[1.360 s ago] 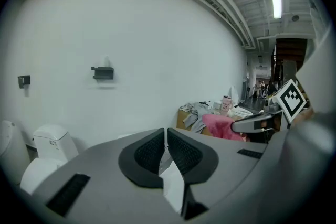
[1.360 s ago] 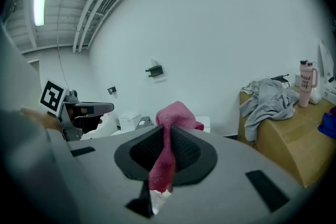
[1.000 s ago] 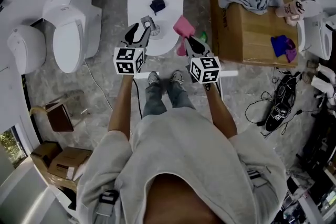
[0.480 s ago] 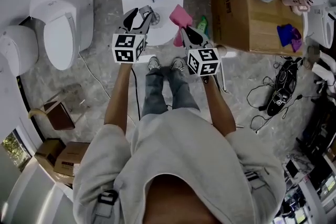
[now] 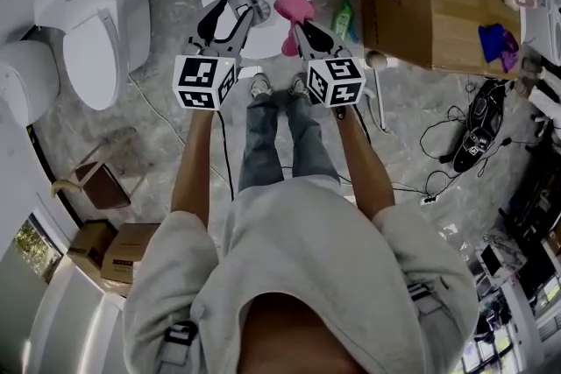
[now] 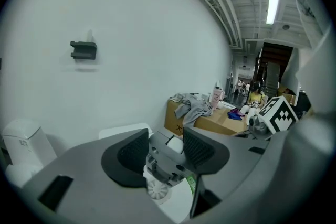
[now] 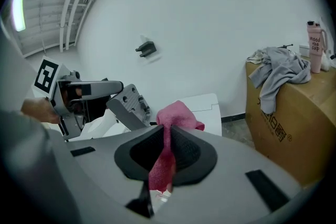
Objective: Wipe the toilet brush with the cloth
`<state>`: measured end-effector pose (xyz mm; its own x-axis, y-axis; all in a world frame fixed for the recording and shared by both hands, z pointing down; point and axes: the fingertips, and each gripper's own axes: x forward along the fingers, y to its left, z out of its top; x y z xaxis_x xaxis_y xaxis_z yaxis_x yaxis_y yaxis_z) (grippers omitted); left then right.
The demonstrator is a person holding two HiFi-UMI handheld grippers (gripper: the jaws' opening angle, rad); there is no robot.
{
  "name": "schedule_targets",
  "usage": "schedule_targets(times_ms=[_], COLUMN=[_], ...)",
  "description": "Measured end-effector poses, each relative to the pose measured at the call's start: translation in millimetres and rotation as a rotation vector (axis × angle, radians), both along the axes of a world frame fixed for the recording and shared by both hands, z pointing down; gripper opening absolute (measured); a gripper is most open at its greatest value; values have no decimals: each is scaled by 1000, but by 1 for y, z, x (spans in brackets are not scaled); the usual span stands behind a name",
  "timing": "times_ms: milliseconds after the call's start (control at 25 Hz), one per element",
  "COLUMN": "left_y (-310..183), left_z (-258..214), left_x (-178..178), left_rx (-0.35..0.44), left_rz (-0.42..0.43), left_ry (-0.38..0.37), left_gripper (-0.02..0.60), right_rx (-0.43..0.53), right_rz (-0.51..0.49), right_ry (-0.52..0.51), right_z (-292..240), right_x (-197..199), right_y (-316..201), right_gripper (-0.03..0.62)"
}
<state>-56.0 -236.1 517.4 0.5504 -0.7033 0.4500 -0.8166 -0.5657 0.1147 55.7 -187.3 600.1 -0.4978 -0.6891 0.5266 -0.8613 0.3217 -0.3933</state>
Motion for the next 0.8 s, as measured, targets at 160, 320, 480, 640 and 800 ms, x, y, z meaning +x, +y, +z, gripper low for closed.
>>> schedule_targets(times_ms=[160, 320, 480, 640, 800], left_y=[0, 0, 1, 0, -1], left_z=[-1, -4, -6, -7, -8], left_x=[0, 0, 2, 1, 1], left_rx=[22, 38, 59, 65, 62], left_rz=[9, 15, 27, 33, 46], left_ry=[12, 23, 28, 47, 52], left_gripper=[218, 218, 218, 218, 218], right_rx=[-14, -31, -44, -55, -66], right_rz=[-8, -21, -33, -68, -112], right_ry=[-15, -34, -54, -89, -107], right_z=[16, 30, 40, 47, 55], right_x=[-14, -28, -42, -64, -86], right_y=[-7, -15, -21, -25, -24], right_gripper=[60, 60, 60, 60, 60])
